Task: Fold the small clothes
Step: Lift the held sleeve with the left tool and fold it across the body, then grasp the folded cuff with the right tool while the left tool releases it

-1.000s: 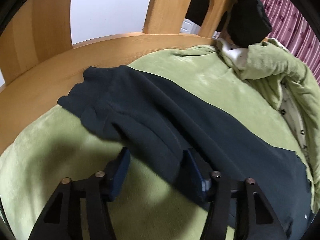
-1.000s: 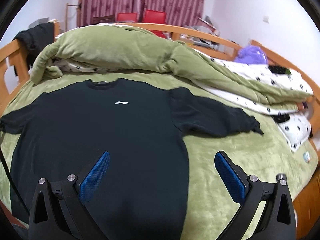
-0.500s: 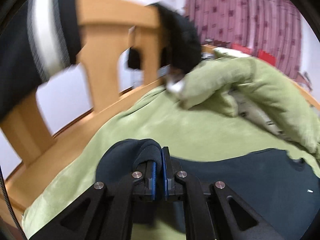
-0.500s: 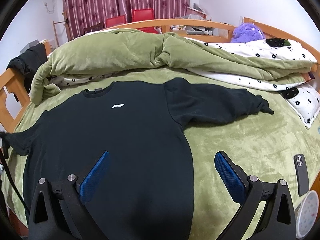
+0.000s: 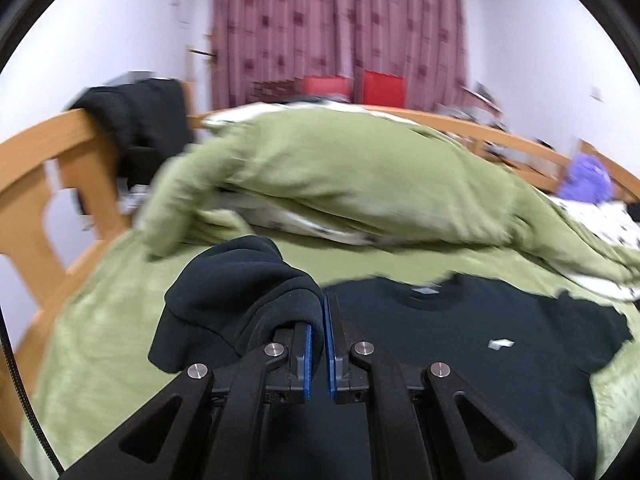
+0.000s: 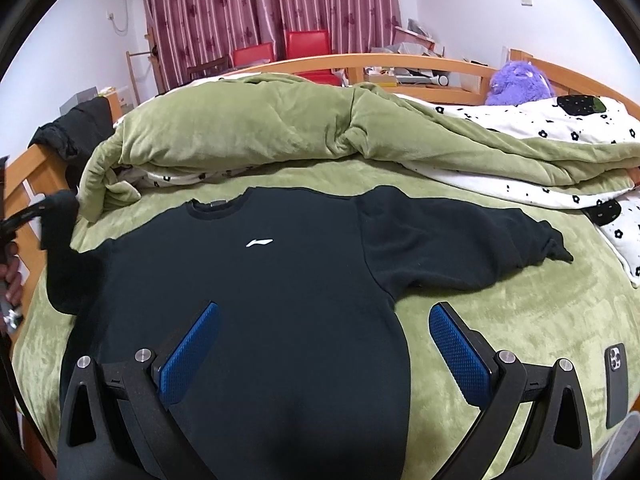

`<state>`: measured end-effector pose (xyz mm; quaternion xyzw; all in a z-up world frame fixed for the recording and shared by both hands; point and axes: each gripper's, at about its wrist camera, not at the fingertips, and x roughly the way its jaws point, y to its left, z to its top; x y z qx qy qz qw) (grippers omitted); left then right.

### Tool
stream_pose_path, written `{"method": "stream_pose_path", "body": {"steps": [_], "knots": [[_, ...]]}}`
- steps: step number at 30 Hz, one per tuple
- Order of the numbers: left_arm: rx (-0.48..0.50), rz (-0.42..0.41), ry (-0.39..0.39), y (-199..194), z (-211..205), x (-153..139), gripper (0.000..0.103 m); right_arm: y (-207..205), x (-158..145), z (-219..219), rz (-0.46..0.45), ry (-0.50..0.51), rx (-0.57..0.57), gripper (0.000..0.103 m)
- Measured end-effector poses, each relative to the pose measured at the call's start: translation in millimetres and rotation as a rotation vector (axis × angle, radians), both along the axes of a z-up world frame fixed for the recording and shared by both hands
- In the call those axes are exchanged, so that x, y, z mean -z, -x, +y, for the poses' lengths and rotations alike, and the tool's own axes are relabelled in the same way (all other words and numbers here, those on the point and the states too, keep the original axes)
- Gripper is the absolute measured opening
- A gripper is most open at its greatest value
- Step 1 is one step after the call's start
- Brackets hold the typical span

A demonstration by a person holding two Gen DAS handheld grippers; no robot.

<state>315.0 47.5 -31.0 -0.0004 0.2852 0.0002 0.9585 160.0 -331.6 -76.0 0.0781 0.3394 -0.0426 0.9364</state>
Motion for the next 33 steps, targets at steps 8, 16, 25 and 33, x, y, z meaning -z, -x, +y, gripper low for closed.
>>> {"method": "stream_pose_path", "body": {"steps": [8,16,25,33], "knots": [[0.164,0.176,0.018,-6.1,-118.6,80.9,0.009,-15.0,29.4,-4.7,0.058,-0.015,-0.02,0.102],[0.236,0.299,0.152,6.5,-121.9,111.5,0.039,-26.2,49.2,3.6,0.09,-0.021,-0.046,0.102],[0.12,0.156,0.139,52.0,-25.8,85.3,0.078,-52.5,49.1,58.1,0.048,-0.04,-0.165,0.092],[-0.147,0.23,0.033,52.4,67.0,133.8,0.078,-101.0,69.1,144.0,0.081,0.017,-0.334,0.069]]}}
